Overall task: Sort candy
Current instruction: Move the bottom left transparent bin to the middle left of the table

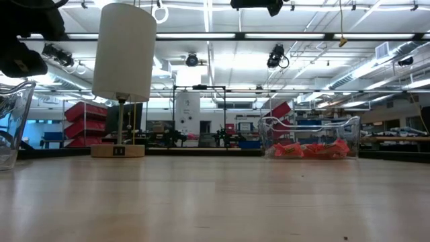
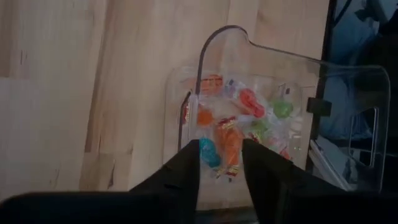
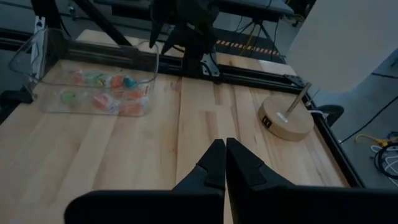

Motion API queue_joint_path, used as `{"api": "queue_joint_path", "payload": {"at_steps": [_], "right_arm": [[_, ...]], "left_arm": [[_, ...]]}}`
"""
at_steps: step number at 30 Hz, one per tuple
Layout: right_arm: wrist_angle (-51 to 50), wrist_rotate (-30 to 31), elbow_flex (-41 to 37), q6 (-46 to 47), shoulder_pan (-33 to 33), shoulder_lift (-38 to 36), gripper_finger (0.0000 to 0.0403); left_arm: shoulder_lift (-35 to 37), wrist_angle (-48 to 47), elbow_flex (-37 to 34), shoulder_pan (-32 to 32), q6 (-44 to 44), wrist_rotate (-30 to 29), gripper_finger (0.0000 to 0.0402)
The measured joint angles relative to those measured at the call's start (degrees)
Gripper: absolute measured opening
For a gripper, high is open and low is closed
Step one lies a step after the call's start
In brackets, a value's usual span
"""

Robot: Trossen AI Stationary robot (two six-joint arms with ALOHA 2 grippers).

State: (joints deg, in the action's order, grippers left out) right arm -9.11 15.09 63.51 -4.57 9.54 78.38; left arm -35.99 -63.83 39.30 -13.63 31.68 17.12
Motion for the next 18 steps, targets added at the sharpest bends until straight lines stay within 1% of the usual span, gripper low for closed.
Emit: {"api": "queue_joint_path", "payload": {"at_steps": [2,5,6,7,9,11,18], "right_arm": [[-0.03,0.00,0.00,0.09,0.00,0.19,0.0001],[0.01,0.00,0.00,0.08,0.00,0.37,0.0001],[0.02,0.00,0.00,0.08,0.00,0.39,0.0000],[-0.01,0.00,0.00,0.10,0.00,0.39,0.0001],[0.05,0.00,0.00,0.10,0.00,0.39,0.0001],[0.01,-0.01,0.00,0.10,0.00,0.39,0.0001],[0.00,-0.16,0.00,0.40,0.00,0.39,0.0001]], "left_arm": [[0.00,-0.10,0.37,-0.34,-1.12,-0.15,0.0099],[0.02,0.13,0.82,-1.45,-4.31,-0.21,0.0033],[0.02,-0.04,0.82,-1.68,-4.65,-0.47,0.0017],[0.02,-0.16,0.82,-1.81,-4.42,-1.18,0.0011],[0.00,-0.14,0.82,-1.81,-2.46,-2.82,0.0019],[0.00,-0.18,0.82,-1.81,-0.31,-3.67,0.0035],[0.00,0.13,0.82,-1.81,1.77,-5.67,0.0111]]}}
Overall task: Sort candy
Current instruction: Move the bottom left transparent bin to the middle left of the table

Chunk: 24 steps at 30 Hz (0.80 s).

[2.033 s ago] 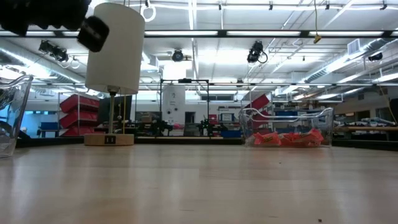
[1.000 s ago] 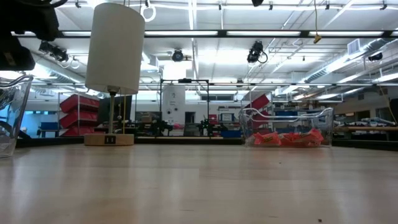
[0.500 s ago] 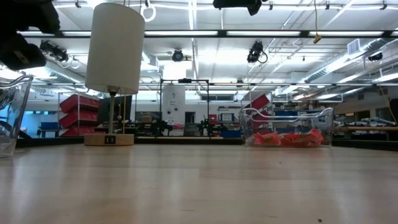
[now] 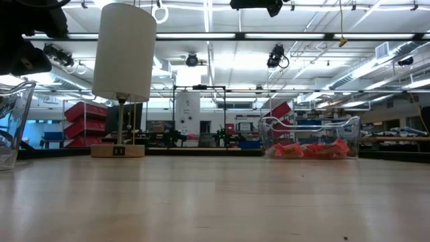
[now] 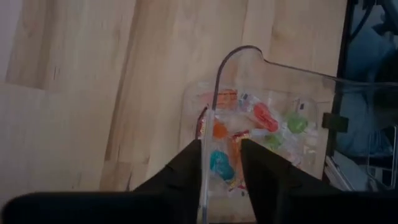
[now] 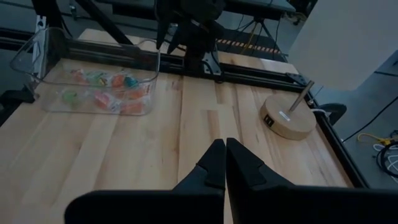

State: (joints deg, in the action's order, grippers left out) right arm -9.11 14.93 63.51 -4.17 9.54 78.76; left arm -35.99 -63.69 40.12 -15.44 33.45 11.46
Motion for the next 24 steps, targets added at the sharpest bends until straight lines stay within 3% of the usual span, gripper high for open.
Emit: {"api": "queue_joint_path", "payload": {"at_steps": [4,7,9,12,14,17,24], "right_arm": [[-0.03,-0.03,0.00,0.14,0.02,0.00,0.0001],[-0.01,-0.03,0.00,0.14,0.02,0.00,0.0001],[-0.03,-0.03,0.00,0.15,0.02,0.00,0.0000],[-0.01,-0.03,0.00,0.16,0.02,0.00,0.0001],[-0.03,-0.03,0.00,0.16,0.02,0.00,0.0002],[-0.01,-0.05,0.00,0.14,0.02,0.00,0.0001],[-0.05,-0.05,0.00,0.16,0.02,-0.02,0.0001]], "left_arm": [[0.00,-0.01,0.00,0.00,-1.33,0.39,0.0142],[-0.03,-0.01,0.00,-0.21,-3.92,1.58,0.0138],[-0.24,-0.03,0.00,-0.92,-5.82,2.55,0.0108],[-0.42,0.12,0.00,-1.90,-7.01,5.33,0.0029],[-0.39,0.25,0.00,-1.97,-4.37,4.31,0.0014],[-0.44,-1.08,0.00,-1.92,0.31,0.05,0.0034],[-0.71,-1.01,-0.02,-1.95,1.06,-1.26,0.0101]]}}
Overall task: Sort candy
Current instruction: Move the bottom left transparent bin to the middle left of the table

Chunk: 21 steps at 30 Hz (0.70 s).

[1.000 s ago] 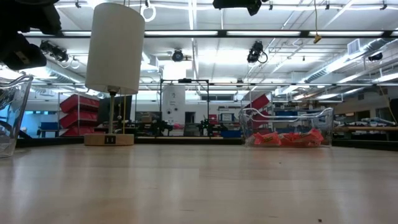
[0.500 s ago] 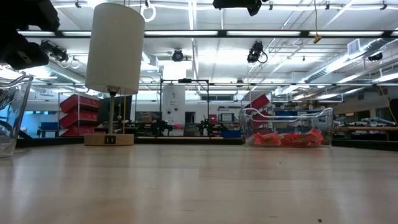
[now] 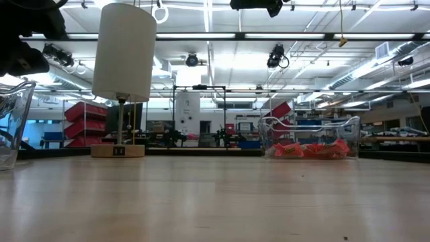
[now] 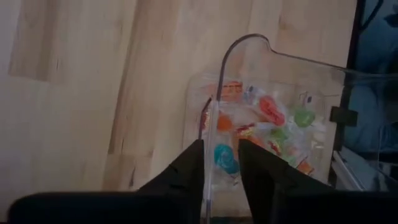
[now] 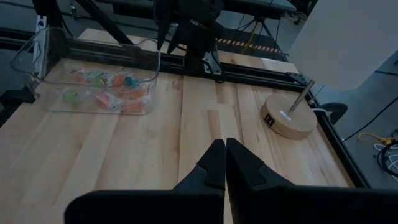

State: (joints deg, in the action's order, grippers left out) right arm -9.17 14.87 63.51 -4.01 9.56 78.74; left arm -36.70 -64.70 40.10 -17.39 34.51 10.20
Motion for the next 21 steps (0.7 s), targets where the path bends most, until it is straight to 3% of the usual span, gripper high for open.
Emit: {"api": "queue_joint_path", "payload": {"at_steps": [11,21], "right_arm": [[-1.53,-0.04,0.00,1.39,0.15,0.00,0.0001],[-1.49,-0.04,0.00,1.55,0.15,0.00,0.0001]], "left_arm": [[-0.06,0.01,-0.02,0.00,-2.53,0.29,0.0101],[-0.06,-0.18,-0.04,-0.04,2.59,0.72,0.0095]]}}
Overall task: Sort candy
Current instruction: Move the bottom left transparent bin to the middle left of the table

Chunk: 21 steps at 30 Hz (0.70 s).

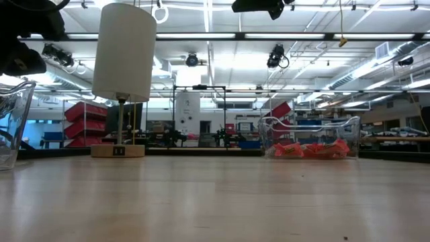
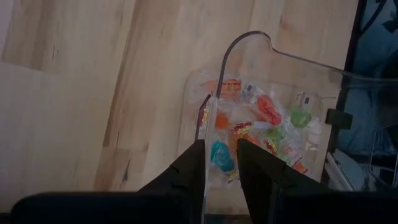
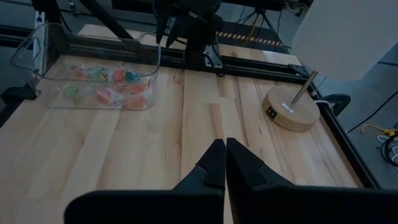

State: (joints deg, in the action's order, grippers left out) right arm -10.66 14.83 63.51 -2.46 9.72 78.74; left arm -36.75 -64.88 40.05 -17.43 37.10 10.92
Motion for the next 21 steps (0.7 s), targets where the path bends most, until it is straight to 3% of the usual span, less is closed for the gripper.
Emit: {"api": "queue_joint_path", "payload": {"at_steps": [9,21], "right_arm": [[0.08,0.00,0.00,-0.02,0.00,-0.02,0.0001],[0.34,0.02,0.00,-0.02,0.00,-0.04,0.0001]], "left_arm": [[-0.09,2.32,-4.85,-0.49,-0.93,0.11,0.0095],[-0.11,2.45,-5.16,-3.15,-0.92,0.24,0.0095]]}}
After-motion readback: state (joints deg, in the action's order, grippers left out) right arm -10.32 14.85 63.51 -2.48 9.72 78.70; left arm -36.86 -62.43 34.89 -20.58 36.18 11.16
